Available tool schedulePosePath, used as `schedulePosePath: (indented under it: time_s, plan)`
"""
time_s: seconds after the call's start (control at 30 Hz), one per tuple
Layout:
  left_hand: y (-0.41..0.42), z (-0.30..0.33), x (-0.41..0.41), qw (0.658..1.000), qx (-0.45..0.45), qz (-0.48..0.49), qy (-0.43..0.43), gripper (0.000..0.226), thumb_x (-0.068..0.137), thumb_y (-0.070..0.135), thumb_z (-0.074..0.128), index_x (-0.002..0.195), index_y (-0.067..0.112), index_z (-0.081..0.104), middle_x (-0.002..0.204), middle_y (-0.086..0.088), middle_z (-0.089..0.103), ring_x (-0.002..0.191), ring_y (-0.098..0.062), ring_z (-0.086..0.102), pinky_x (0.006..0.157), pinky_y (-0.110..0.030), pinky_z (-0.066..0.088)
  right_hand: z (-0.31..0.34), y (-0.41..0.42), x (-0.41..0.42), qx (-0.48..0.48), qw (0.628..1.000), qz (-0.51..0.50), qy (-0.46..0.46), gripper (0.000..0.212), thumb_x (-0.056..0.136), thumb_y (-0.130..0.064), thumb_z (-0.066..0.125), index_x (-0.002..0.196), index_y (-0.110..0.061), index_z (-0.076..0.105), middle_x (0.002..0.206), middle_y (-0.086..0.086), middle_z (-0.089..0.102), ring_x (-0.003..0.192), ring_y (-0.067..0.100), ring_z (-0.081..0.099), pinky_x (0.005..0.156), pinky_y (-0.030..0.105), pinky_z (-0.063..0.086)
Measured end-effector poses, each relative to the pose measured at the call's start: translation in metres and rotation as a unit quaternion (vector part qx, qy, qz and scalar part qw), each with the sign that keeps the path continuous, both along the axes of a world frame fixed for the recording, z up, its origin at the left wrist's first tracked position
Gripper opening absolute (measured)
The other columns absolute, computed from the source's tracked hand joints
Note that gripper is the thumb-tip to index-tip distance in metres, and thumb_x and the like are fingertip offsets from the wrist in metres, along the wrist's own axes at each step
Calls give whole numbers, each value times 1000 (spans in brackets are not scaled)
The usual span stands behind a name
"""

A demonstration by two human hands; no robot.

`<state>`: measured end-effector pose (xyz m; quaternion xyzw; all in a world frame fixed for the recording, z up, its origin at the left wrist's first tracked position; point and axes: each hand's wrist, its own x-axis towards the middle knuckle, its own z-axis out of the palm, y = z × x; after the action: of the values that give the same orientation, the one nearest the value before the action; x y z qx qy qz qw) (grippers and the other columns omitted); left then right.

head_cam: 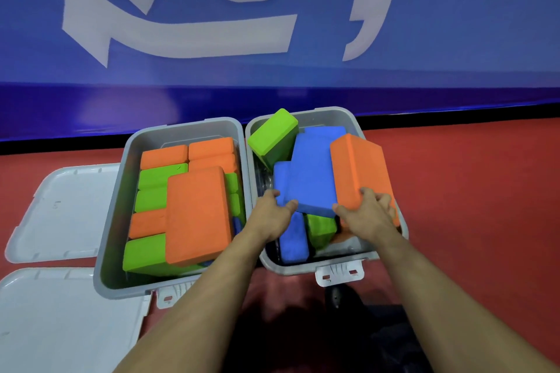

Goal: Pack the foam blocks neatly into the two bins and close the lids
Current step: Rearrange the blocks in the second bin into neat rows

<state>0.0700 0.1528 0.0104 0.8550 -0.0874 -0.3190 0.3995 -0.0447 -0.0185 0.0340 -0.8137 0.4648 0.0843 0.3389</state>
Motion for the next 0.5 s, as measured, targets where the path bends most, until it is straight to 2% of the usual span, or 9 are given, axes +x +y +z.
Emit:
schedulePosePath:
  time_s: [0.07, 0.1, 0.17, 0.23, 0.3, 0.33, 0.4, 0.5]
  plan:
    - [-13, -5, 2, 1000, -2, -2, 1, 66, 99, 44, 60, 150, 10, 38, 150, -11, 46, 109, -21, 59, 92, -31, 46, -2, -7, -1, 68, 989, -123, -41, 93, 82, -56, 72, 152, -17, 24, 148, 15, 27, 127, 37, 42, 104, 41, 39]
    - [-17, -5, 2, 1000, 5, -2, 6, 66, 99, 45, 59, 151, 11, 37, 150, -11, 46, 107, -20, 58, 90, -30, 45, -3, -11, -2, 130, 968, -205, -67, 95, 82, -55, 74, 152, -15, 24, 145, 15, 33, 119, 35, 46, 97, 42, 45]
    - [-24, -10, 3, 1000, 11, 3, 16, 67, 98, 47, 59, 151, 12, 37, 149, -13, 47, 108, -23, 60, 93, -32, 47, -5, -17, -3, 292, 887, -339, -114, 87, 82, -54, 75, 146, -15, 31, 134, 12, 49, 108, 33, 53, 89, 47, 52]
    - [-30, -15, 3, 999, 14, 11, 28, 68, 97, 48, 60, 151, 12, 37, 146, -15, 50, 117, -30, 61, 101, -39, 49, -10, -22, -4, 415, 809, -395, -134, 67, 85, -55, 72, 130, -14, 43, 117, 11, 58, 108, 32, 57, 99, 52, 49]
    - [-36, -20, 5, 999, 18, 29, 39, 69, 98, 46, 60, 152, 10, 36, 148, -12, 47, 122, -31, 59, 99, -35, 47, -15, -28, -3, 466, 755, -436, -151, 68, 84, -54, 74, 130, -14, 42, 114, 14, 56, 113, 35, 56, 106, 55, 45]
    - [-39, -23, 7, 998, 17, 41, 47, 69, 98, 46, 60, 152, 9, 35, 149, -11, 45, 123, -31, 58, 97, -33, 46, -16, -32, -2, 479, 731, -460, -160, 76, 81, -53, 77, 135, -14, 40, 123, 16, 54, 118, 38, 55, 107, 57, 44]
    - [-40, -31, 11, 995, 19, 72, 60, 71, 98, 45, 61, 152, 7, 34, 151, -12, 44, 127, -32, 56, 104, -36, 46, -20, -36, 0, 497, 689, -499, -175, 81, 78, -49, 81, 138, -13, 40, 135, 19, 50, 123, 43, 53, 106, 58, 44]
    - [-42, -35, 10, 987, 16, 131, 88, 70, 101, 40, 60, 152, 2, 33, 151, -16, 45, 131, -33, 52, 103, -35, 43, -31, -42, 0, 521, 662, -509, -176, 75, 80, -45, 80, 133, -5, 44, 125, 21, 55, 121, 40, 55, 107, 58, 43]
